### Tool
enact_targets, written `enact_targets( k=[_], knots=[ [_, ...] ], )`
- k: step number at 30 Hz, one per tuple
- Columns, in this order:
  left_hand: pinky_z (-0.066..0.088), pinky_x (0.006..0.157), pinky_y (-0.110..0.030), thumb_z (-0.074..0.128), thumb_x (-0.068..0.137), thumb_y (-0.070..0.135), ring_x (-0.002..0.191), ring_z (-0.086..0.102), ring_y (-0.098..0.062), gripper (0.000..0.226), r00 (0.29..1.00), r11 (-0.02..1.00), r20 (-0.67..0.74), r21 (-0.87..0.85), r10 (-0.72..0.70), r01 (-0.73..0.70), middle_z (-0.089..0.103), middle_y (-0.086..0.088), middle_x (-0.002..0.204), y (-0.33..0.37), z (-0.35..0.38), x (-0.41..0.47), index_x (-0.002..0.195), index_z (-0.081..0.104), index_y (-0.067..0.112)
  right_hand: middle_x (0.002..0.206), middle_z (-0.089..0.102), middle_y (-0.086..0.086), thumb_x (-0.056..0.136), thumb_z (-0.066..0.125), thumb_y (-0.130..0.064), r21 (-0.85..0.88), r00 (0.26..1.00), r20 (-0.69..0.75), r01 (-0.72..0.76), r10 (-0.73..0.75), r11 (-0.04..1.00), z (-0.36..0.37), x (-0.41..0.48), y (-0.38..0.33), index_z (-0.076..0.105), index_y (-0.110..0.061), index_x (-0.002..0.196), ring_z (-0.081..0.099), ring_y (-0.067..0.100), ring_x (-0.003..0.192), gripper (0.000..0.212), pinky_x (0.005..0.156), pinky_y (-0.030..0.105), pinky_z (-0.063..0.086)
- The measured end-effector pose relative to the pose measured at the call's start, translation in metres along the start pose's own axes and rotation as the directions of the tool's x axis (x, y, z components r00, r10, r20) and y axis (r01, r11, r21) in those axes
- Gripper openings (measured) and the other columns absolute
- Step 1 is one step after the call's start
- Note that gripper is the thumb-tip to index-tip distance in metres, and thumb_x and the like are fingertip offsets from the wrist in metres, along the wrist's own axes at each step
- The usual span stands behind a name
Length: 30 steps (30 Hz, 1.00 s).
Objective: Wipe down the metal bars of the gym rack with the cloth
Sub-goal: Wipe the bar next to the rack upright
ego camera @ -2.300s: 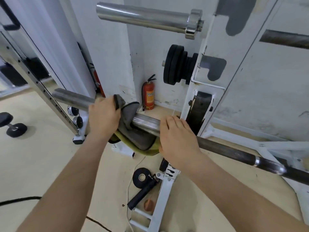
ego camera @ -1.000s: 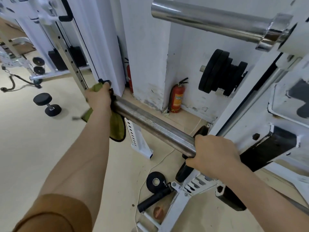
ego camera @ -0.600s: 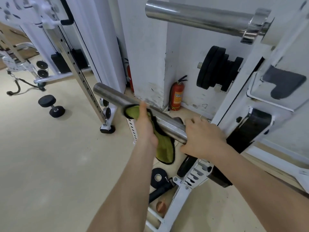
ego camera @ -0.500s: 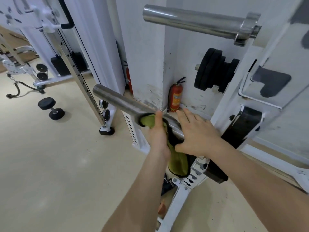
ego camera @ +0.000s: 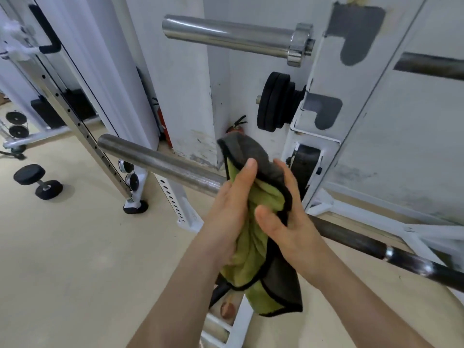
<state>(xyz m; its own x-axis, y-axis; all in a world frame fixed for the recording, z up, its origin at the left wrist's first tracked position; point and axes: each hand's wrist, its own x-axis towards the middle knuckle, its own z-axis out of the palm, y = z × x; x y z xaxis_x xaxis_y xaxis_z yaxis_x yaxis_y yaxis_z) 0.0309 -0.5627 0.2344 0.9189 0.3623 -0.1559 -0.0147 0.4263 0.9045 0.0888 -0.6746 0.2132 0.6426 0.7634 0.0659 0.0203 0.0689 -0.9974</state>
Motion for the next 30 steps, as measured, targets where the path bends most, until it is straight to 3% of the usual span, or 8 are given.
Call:
enact_targets(
  k=[4,7,10,17,21,24,26,30],
  knots=[
    [0.053,0.084,-0.045,0.022,0.089,0.075,0.084,0.065,-0.031,0.092,0.983,0.655,0.083,0.736,0.165,-0.172,0.067,-0.024,0.089,0.006,-0.013,0.03,0.093,0.065,-0.005,0.101,0.06,-0.032,0.089,0.066,-0.016,-0.561,0.927,-0.268,0.071,-0.262,0.824,-0.021,-0.003,-0.002,0.049,-0.044,0.125,0.055,-0.015,0.098,0.048,0.083,0.008,0.045],
    [0.046,0.077,-0.043,0.019,0.097,0.052,0.089,0.061,-0.033,0.059,0.913,0.069,0.024,0.996,0.408,-0.058,0.064,-0.006,0.081,-0.011,-0.067,0.07,0.079,0.061,0.015,0.113,0.061,-0.005,0.087,0.06,-0.012,-0.823,0.854,-0.22,0.098,-0.472,0.56,-0.018,0.001,-0.011,0.052,-0.028,0.13,0.059,0.011,0.093,0.046,0.076,0.024,0.051],
    [0.033,0.102,-0.046,0.044,0.094,0.031,0.118,0.051,-0.029,0.03,0.881,-0.201,0.113,0.979,0.459,-0.021,0.064,-0.003,0.117,-0.044,-0.109,0.084,0.114,0.061,0.018,0.133,0.05,0.011,0.085,0.06,-0.019,-0.955,0.884,-0.086,0.057,-0.459,0.29,0.007,0.034,-0.008,0.047,-0.019,0.134,0.056,0.029,0.105,0.05,0.078,0.04,0.052],
    [0.031,0.109,-0.05,0.046,0.087,0.031,0.129,0.043,-0.031,0.043,0.88,-0.237,0.144,0.971,0.453,-0.037,0.055,-0.006,0.129,-0.046,-0.117,0.072,0.126,0.051,0.016,0.131,0.053,0.008,0.093,0.05,-0.018,-0.992,0.991,0.12,0.122,0.067,-0.025,0.033,0.03,0.017,0.055,-0.016,0.123,0.043,0.028,0.126,0.031,0.099,0.038,0.04],
    [0.027,0.11,-0.047,0.026,0.099,0.04,0.128,0.042,-0.026,0.042,0.883,-0.185,0.111,0.982,0.455,-0.028,0.057,0.0,0.126,-0.042,-0.112,0.072,0.12,0.057,0.021,0.119,0.058,-0.002,0.088,0.054,-0.016,-0.961,0.996,0.091,0.081,0.023,0.264,0.028,0.008,-0.005,0.058,-0.023,0.117,0.057,0.022,0.108,0.03,0.087,0.038,0.051],
    [0.022,0.113,-0.049,0.036,0.097,0.033,0.131,0.039,-0.031,0.039,0.938,-0.225,0.083,0.974,0.337,-0.006,0.055,-0.008,0.13,-0.038,-0.105,0.078,0.123,0.057,0.013,0.138,0.05,0.004,0.085,0.056,-0.008,-0.968,0.973,-0.033,0.027,-0.229,0.251,0.017,0.034,-0.007,0.053,-0.016,0.13,0.045,0.025,0.126,0.046,0.1,0.038,0.042],
    [0.021,0.114,-0.05,0.038,0.099,0.03,0.132,0.038,-0.03,0.034,0.944,-0.161,0.016,0.986,0.33,0.04,0.055,-0.007,0.131,-0.035,-0.101,0.082,0.122,0.059,0.017,0.144,0.044,0.002,0.091,0.051,-0.012,-0.972,0.994,0.029,0.052,-0.103,0.229,0.013,0.034,0.001,0.049,-0.018,0.136,0.034,0.021,0.135,0.046,0.107,0.033,0.035],
    [0.041,0.098,-0.041,0.047,0.093,0.02,0.115,0.051,-0.029,0.029,0.944,-0.045,0.031,0.999,0.328,-0.018,0.062,-0.004,0.121,-0.028,-0.081,0.078,0.114,0.066,0.018,0.114,0.065,-0.01,0.079,0.044,-0.027,-0.91,0.993,-0.085,-0.046,-0.077,0.411,-0.026,-0.032,0.01,0.067,-0.028,0.113,0.059,0.015,0.104,0.041,0.084,0.034,0.051]
  ],
)
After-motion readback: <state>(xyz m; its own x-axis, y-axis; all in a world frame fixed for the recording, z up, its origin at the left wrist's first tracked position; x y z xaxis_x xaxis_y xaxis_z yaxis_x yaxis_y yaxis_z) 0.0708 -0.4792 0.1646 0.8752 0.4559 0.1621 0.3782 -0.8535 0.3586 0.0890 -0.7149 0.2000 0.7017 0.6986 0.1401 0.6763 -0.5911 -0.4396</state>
